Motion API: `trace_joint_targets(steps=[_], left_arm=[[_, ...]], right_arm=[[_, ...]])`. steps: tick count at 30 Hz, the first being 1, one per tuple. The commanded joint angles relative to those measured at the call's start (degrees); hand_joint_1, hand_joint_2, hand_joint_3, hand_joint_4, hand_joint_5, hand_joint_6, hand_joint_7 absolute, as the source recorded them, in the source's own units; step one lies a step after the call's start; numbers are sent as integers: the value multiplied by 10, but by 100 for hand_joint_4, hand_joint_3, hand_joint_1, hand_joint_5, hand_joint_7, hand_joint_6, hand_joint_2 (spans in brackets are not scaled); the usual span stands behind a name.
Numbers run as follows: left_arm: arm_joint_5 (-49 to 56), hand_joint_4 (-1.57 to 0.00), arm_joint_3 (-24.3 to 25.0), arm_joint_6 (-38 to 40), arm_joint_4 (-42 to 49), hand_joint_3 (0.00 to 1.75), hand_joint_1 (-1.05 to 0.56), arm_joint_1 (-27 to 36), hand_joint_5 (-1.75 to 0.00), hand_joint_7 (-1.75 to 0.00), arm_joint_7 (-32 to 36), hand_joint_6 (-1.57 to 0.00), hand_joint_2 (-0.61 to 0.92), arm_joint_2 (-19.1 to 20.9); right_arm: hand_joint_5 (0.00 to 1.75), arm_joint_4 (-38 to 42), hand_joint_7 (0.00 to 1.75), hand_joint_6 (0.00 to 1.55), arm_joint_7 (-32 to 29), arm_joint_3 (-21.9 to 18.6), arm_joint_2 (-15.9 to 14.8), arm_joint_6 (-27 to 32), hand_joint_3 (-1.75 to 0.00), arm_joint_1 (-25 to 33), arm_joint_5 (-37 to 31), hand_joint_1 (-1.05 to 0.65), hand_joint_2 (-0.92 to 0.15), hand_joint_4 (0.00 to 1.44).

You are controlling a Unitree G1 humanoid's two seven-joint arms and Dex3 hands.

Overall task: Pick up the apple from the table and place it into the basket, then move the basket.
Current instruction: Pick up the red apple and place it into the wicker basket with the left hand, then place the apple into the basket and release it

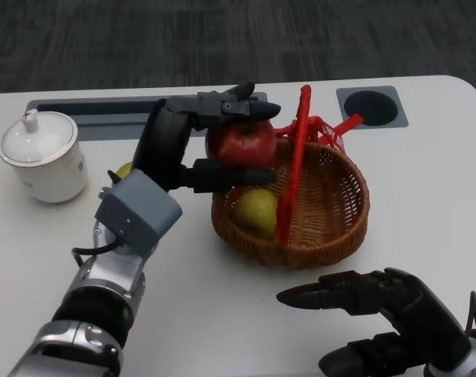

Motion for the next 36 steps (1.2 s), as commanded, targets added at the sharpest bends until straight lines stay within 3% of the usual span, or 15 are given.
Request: trace_joint_targets(steps=[1,14,20,27,31,36], left_arm=[[-12,-122,10,15,37,1,-8,-32,0,0,-14,-110,81,-11],[3,-117,14,60,101,0,-12,-41,0,0,-17,-106,82,-30],[8,-77,9,60,98,0,-20,-35,0,0,-27,-73,78,-24],[27,-26,-8,56,85,0,-47,-40,0,0,-60,-32,74,2],[23,-13,-7,60,79,0,-52,-43,0,0,-82,-25,73,9],[21,-10,-5,48,68,0,-56,-42,0,0,-90,-23,74,20]], right_arm=[[0,-20,0,83,-10,1,-7,6,0,12,-3,-51,-91,93],[0,-47,0,83,-16,4,-18,19,0,32,2,-52,-92,92],[0,-53,0,83,-15,7,-21,19,0,33,4,-51,-92,92],[0,-49,0,85,-12,9,-23,23,0,27,10,-52,-91,94],[0,-48,0,84,-9,11,-25,25,0,25,14,-51,-91,94],[0,-44,0,85,-2,13,-28,23,0,21,26,-50,-90,94]])
